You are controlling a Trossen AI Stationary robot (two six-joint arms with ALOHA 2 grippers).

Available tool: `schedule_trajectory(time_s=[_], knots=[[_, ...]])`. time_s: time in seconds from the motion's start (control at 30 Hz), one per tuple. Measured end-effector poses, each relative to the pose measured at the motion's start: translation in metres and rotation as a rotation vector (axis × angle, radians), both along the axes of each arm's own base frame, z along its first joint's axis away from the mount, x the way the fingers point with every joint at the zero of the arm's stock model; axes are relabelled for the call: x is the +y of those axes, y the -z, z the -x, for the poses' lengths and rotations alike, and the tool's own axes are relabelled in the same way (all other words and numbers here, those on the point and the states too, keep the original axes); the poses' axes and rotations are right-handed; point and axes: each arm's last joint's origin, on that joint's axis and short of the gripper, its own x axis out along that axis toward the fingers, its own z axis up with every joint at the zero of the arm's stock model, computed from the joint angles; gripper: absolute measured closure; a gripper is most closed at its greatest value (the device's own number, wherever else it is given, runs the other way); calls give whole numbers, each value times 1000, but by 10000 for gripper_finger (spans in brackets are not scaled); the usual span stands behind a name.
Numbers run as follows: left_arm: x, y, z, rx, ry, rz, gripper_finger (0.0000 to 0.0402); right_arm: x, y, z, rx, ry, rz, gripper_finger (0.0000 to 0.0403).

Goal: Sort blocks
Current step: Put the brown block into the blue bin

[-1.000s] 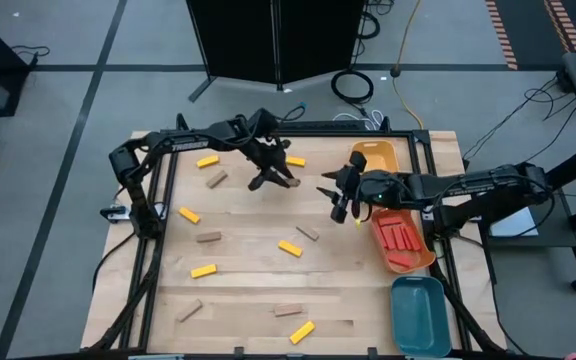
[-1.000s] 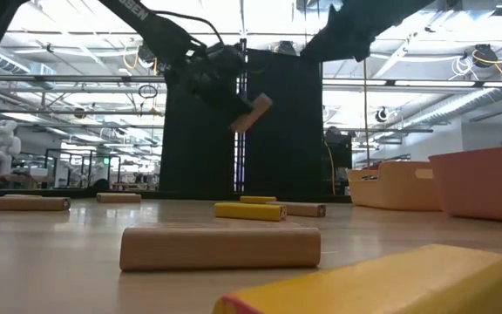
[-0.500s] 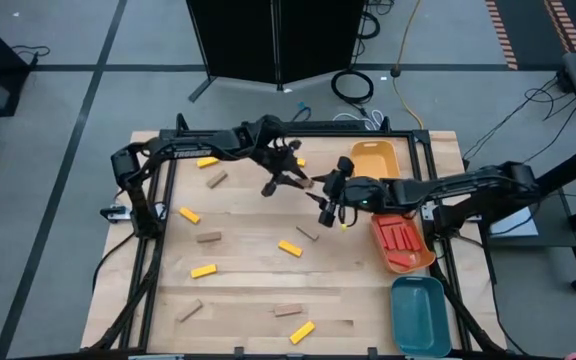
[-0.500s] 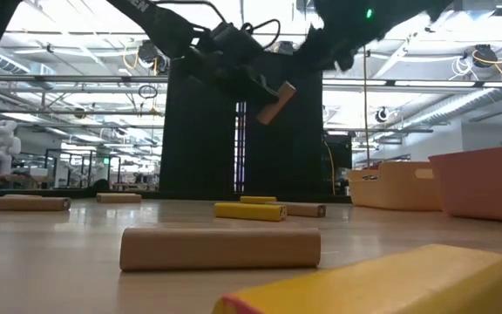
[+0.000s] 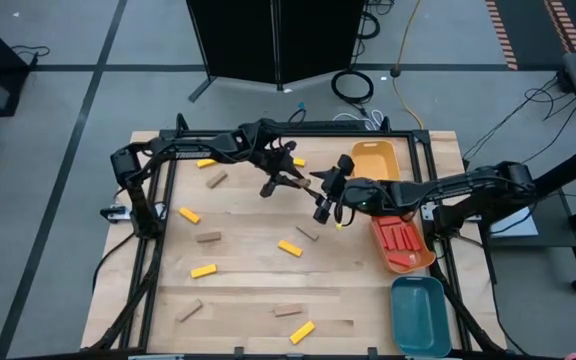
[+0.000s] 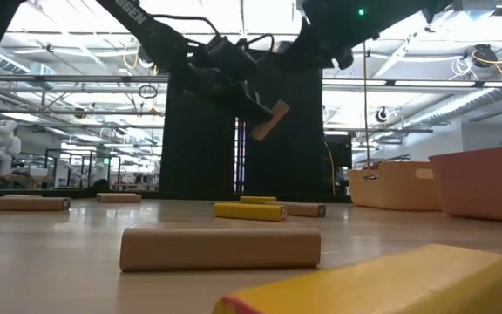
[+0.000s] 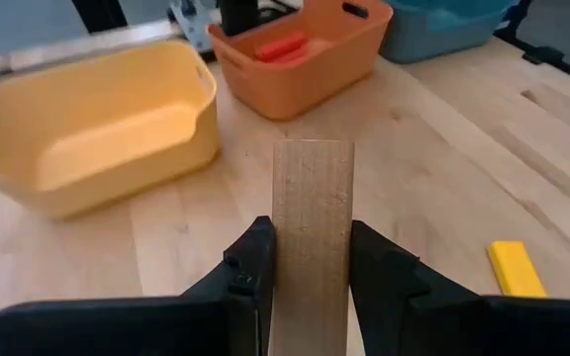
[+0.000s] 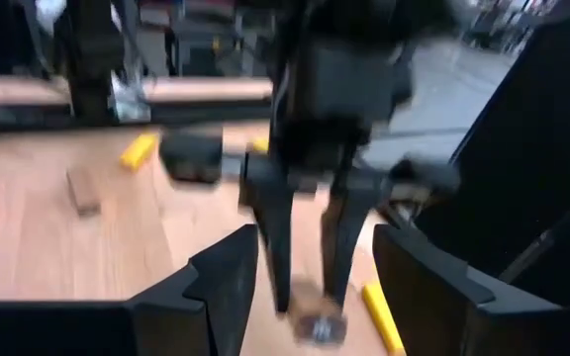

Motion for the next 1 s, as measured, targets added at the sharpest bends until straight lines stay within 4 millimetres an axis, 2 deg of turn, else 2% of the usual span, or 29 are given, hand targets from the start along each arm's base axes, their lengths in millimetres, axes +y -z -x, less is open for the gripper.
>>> schedule_trajectory(time_s=[0.1,0.2,0.37,0.43,0.67,1.0], knots=[[-2,1,9,10,-17,15,313,0,-3,0,-23,5,21,206],[-7,-6,22,-10,-27,8,313,0,-6,-1,-53,5,19,206],[-24,-21,36,-150,-65,-24,313,1,-6,-2,-74,0,-4,206],[-31,-20,39,-186,-105,-37,313,3,-6,-2,-112,-33,-4,206],[-53,-9,35,-259,-206,-114,313,7,13,5,-178,-131,62,206],[-67,-10,30,-277,-165,-145,313,7,17,7,-129,-169,135,204]])
